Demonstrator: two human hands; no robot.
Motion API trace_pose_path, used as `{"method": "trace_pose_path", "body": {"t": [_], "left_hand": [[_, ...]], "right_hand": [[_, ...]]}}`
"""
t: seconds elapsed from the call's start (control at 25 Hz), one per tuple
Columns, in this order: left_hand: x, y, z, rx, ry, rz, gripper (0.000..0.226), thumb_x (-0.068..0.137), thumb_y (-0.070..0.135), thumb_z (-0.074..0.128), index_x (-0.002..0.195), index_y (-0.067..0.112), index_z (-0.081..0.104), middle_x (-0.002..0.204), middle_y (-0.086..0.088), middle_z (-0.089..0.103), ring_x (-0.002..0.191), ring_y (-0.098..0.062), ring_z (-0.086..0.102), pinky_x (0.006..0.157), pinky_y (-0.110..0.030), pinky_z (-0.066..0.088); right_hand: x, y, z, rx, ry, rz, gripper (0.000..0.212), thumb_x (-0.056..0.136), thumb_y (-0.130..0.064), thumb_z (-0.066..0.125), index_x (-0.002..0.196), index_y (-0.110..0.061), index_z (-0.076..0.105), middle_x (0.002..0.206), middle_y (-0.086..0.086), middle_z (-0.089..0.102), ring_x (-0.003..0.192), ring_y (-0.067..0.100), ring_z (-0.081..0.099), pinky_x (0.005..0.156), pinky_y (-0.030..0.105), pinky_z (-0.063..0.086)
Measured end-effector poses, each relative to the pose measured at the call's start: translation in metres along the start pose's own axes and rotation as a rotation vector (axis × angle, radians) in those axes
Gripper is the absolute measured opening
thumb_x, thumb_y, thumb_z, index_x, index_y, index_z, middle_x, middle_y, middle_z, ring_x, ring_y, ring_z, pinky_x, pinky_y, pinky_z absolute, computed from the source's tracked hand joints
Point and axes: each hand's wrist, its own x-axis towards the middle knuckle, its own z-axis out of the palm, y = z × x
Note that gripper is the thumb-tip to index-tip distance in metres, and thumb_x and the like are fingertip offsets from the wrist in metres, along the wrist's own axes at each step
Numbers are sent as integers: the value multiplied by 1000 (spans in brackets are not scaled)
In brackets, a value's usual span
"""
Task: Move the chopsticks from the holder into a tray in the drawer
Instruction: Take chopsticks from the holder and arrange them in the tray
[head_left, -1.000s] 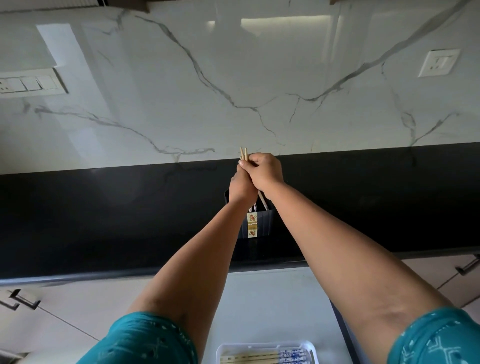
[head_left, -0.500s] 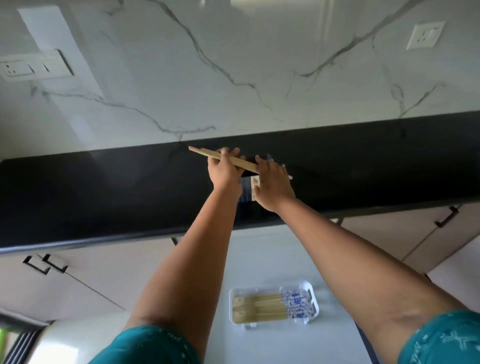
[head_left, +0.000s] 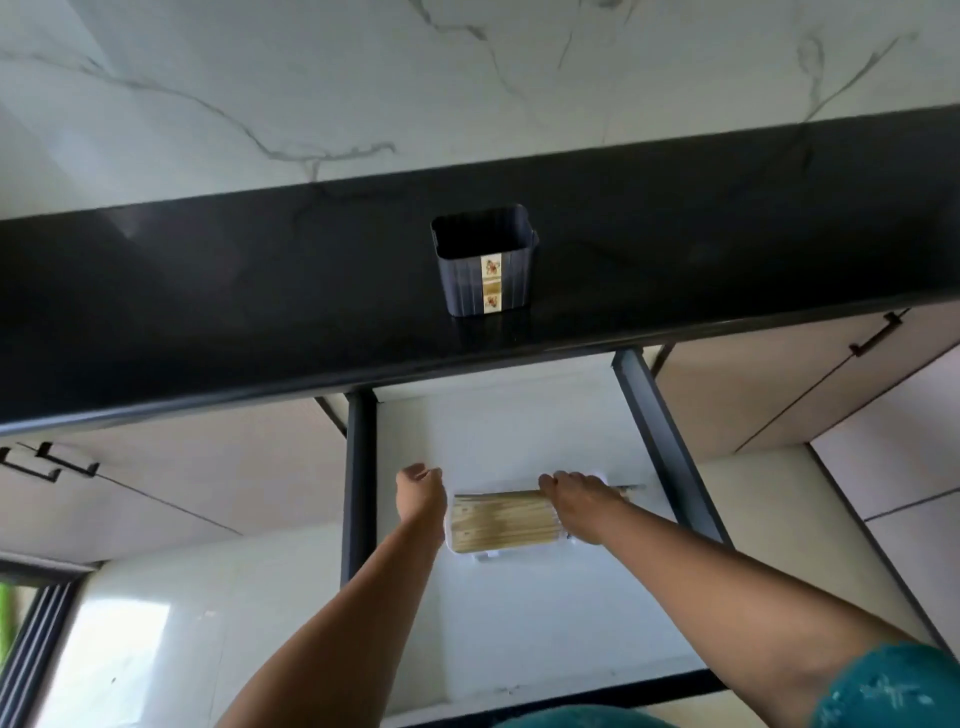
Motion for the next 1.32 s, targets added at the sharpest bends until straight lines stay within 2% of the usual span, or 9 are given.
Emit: {"method": "trace_pose_path", "body": {"t": [0.24, 0.4, 0.52, 0.72, 0.84, 0.96, 1.08, 1.2, 1.32], "left_hand": [[0, -60, -2, 958, -397, 624, 43, 99, 26, 44, 139, 12, 44, 146, -9, 45, 132, -27, 43, 107, -29, 31], [0, -82, 2, 1344, -479, 754, 64, 100, 48, 29, 151, 10, 22, 161, -10, 18, 149, -25, 13, 122, -38, 5], [2, -87, 3, 1458, -469, 813, 67, 100, 52, 25, 151, 8, 22, 160, -12, 19, 148, -26, 13, 122, -41, 2], [3, -86, -7, 933, -268, 856, 44, 97, 31, 47, 135, 10, 46, 141, -10, 44, 129, -30, 41, 107, -37, 35], [9, -83, -12, 617, -64, 437, 44, 97, 26, 49, 136, 5, 44, 136, -15, 46, 125, -33, 45, 104, -40, 38], [16, -79, -5, 361, -173, -31, 44, 98, 38, 43, 129, 7, 50, 124, -15, 55, 107, -30, 52, 88, -34, 42], [21, -85, 4, 362, -202, -5, 34, 97, 37, 44, 106, 10, 63, 101, -10, 63, 83, -21, 54, 67, -27, 39], [21, -89, 8, 407, -111, 7, 25, 91, 31, 49, 86, 12, 64, 81, -7, 61, 61, -15, 48, 50, -25, 33], [24, -87, 8, 443, -61, 0, 27, 90, 31, 49, 78, 13, 66, 73, -6, 61, 58, -18, 51, 51, -26, 36]], "right_hand": [[31, -13, 20, -81, -100, 4, 42, 91, 2, 38, 132, -8, 42, 133, 16, 49, 123, 35, 50, 97, 41, 41], [42, -17, 36, -81, -142, -47, 43, 90, 5, 41, 131, -7, 43, 132, 17, 46, 125, 35, 45, 101, 43, 41], [42, -16, 41, 86, -145, -59, 32, 92, -4, 47, 124, -8, 48, 128, 15, 48, 118, 33, 49, 96, 41, 44], [27, 8, 44, 436, 151, 90, 23, 91, -18, 54, 114, -12, 57, 120, 9, 53, 113, 28, 52, 90, 37, 47], [18, 38, 40, 721, 456, 492, 15, 87, -4, 53, 97, -6, 63, 106, 14, 59, 100, 30, 57, 78, 34, 50], [14, 64, 45, 1106, 326, 924, 18, 91, -12, 47, 81, -6, 61, 91, 18, 57, 85, 28, 58, 63, 29, 39], [11, 61, 56, 1641, 107, 993, 37, 100, -38, 38, 88, -10, 60, 92, 14, 63, 81, 30, 61, 71, 32, 47], [14, 53, 64, 1652, 95, 969, 57, 100, -51, 33, 114, -4, 61, 112, 18, 65, 105, 37, 65, 93, 41, 52], [16, 54, 63, 1487, 82, 954, 70, 97, -59, 29, 112, 0, 64, 111, 19, 67, 102, 36, 66, 95, 44, 52]]}}
